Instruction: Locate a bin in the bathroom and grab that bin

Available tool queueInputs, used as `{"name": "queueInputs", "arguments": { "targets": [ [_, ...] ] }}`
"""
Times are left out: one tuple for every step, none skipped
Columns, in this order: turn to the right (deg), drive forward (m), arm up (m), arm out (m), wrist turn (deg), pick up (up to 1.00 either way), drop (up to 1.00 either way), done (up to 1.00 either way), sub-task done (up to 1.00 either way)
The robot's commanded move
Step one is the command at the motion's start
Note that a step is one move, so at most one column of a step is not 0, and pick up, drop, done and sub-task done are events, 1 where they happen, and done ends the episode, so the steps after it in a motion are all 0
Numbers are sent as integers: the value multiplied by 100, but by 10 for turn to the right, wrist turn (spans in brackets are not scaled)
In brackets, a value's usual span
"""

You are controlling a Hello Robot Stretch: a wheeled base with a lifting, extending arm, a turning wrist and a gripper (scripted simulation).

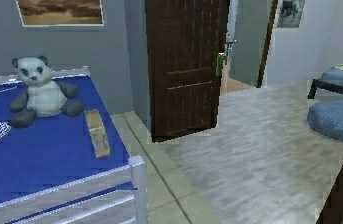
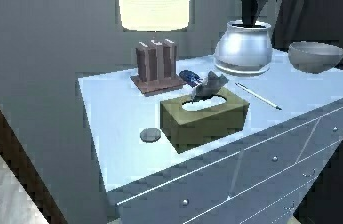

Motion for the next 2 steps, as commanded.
{"name": "queueInputs", "arguments": {
  "targets": [
    [0,40,0,0,0,0,0,0,0],
    [240,0,0,0,0,0,0,0,0]
  ]
}}
